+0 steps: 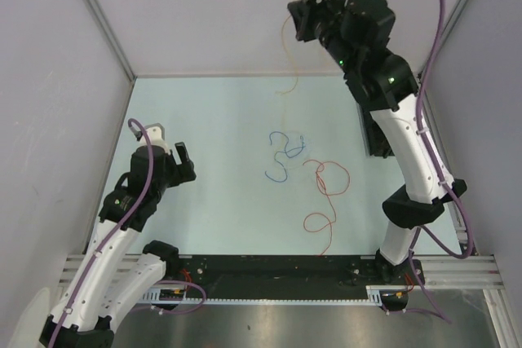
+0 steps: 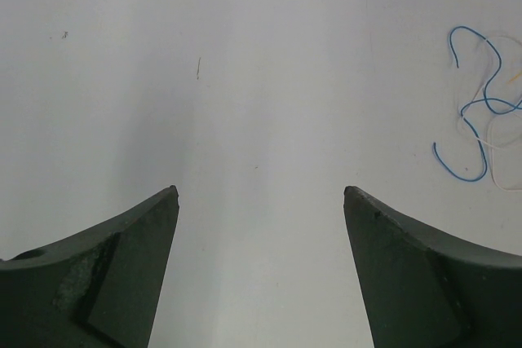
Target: Untangle the cables
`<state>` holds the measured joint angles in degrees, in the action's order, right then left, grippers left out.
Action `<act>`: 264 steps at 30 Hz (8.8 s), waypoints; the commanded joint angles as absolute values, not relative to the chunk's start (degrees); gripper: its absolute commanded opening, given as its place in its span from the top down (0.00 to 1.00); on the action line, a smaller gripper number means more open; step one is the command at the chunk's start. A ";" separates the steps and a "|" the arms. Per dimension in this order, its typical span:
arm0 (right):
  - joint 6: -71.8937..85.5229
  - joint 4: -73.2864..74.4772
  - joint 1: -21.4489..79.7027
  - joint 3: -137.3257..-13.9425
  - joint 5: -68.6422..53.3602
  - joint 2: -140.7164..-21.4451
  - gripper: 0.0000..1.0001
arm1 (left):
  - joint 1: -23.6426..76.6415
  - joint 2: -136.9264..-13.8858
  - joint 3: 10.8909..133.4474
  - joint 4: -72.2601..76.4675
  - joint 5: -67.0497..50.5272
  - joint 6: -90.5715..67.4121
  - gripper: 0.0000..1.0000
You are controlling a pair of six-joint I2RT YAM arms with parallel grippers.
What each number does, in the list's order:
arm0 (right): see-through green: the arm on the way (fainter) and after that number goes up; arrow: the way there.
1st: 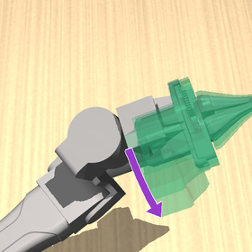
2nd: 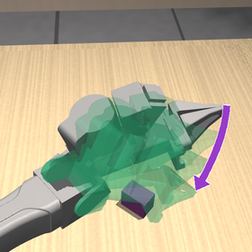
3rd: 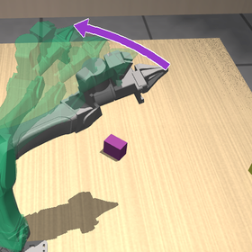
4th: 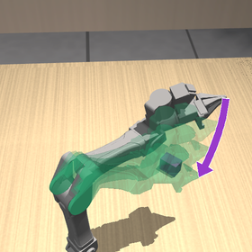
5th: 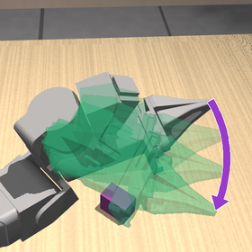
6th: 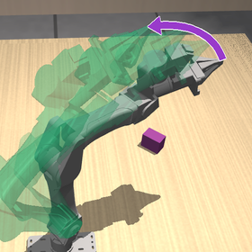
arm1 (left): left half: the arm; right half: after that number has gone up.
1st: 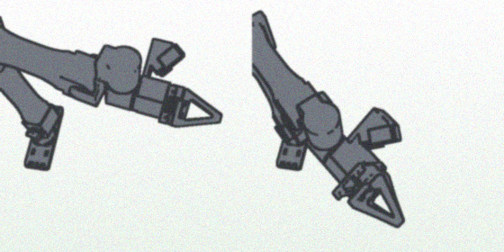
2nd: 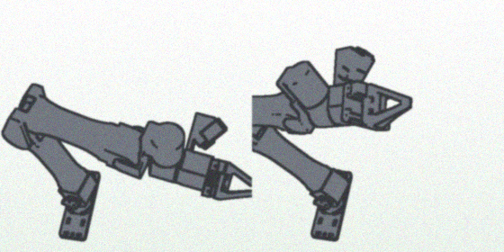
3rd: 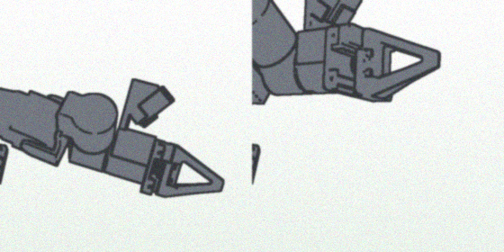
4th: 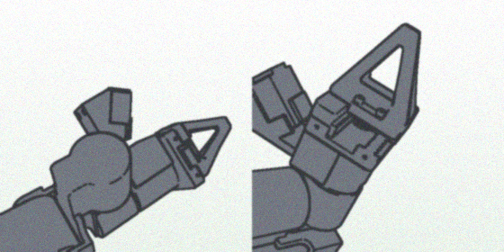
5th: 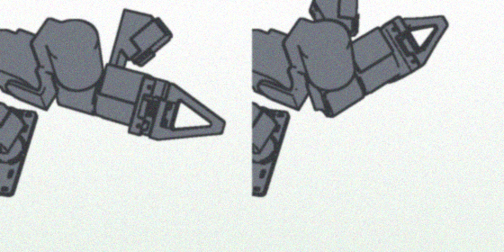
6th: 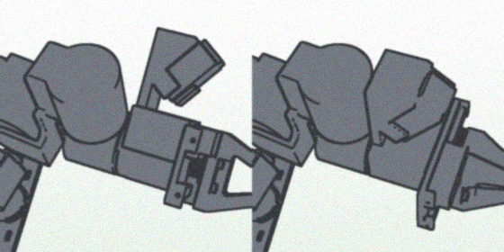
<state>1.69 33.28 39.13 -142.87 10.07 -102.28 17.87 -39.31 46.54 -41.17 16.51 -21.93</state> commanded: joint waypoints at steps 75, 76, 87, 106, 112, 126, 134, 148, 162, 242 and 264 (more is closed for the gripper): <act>22.23 -5.45 -18.72 -147.74 -27.77 -114.78 1.00 | 17.32 -42.54 45.97 -38.67 14.41 -20.39 0.20; 22.41 -5.71 -18.89 -147.74 -28.38 -114.96 1.00 | 17.31 -42.63 45.97 -38.58 14.33 -20.39 0.20; 26.54 -12.65 -20.13 -147.92 -32.43 -120.49 1.00 | 17.32 -43.24 45.97 -38.67 14.50 -20.39 0.20; 30.32 -27.77 -22.06 -102.60 -31.66 -98.63 1.00 | 17.32 -41.49 45.88 -38.23 12.92 -19.95 0.20; 27.86 -20.59 -22.06 -91.94 -24.27 -91.68 1.00 | 17.31 -40.17 45.62 -37.70 11.69 -19.69 0.20; 21.45 -7.66 -17.76 -88.94 -10.20 -93.77 1.00 | 17.31 -37.71 45.26 -37.09 10.63 -19.42 0.19; 20.56 -6.85 -15.56 -86.49 -6.50 -95.54 1.00 | 17.31 -37.53 45.26 -37.09 10.55 -19.42 0.19; 21.53 -4.77 -10.99 -91.21 -5.54 -102.47 1.00 | 17.31 -37.26 45.17 -36.91 10.37 -19.42 0.19; 23.03 3.79 -12.22 -118.58 -14.94 -117.50 1.00 | 17.31 -37.88 45.26 -37.00 10.37 -19.42 0.19; 29.27 17.13 -13.36 -93.17 -0.79 -98.46 0.37 | 17.31 -37.09 45.00 -36.48 9.23 -19.16 0.19; 28.12 24.79 12.31 -63.58 0.62 -74.19 0.29 | 38.30 -59.02 44.47 -14.37 4.57 -26.90 0.29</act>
<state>26.52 23.31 12.51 -69.95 2.09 -80.42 32.95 -51.57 44.03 -28.40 6.66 -25.63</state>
